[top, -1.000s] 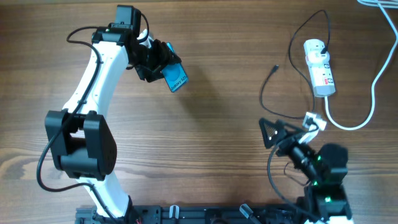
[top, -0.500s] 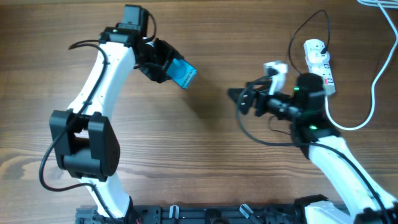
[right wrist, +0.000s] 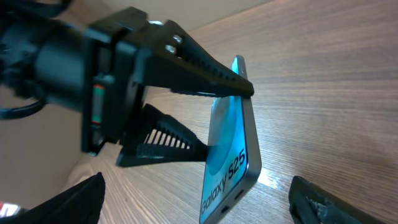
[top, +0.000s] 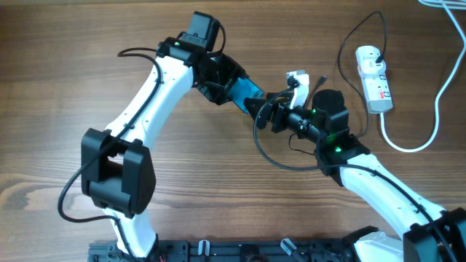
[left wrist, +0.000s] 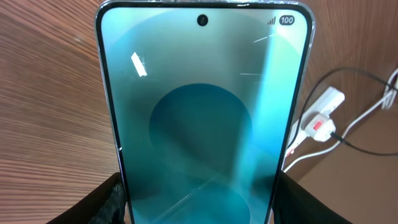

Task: Plug charger to phone and switch on socket
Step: 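Bring the right gripper to the phone and grasp its edge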

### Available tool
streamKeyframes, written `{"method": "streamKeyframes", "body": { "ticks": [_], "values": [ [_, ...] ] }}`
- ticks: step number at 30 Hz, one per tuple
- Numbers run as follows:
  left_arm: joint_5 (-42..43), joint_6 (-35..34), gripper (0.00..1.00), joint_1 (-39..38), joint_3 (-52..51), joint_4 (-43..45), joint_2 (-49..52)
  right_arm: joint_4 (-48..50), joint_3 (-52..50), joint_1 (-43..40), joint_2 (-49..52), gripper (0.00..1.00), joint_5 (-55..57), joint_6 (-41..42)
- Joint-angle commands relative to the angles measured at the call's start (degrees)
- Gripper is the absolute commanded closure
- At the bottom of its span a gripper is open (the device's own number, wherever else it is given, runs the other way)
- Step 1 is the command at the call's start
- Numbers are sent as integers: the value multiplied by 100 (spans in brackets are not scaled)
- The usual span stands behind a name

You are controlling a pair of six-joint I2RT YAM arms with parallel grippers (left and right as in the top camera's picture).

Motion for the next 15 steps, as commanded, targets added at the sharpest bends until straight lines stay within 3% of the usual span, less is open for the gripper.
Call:
{"method": "streamKeyframes", "body": {
  "ticks": [1,6,9,15],
  "values": [
    [254,-149,50,-142,120,173,-216,35,79,28,186,9,240,321],
    [577,-160,50,-144,120,195,-216,55,79,28,203,16,247,446],
    [835,-160,52,-153,120,262,-216,28,79,31,203,28,461,682],
    [1137,-291,54,-153,120,396,-216,50,79,31,203,31,542,894]
  ]
}}
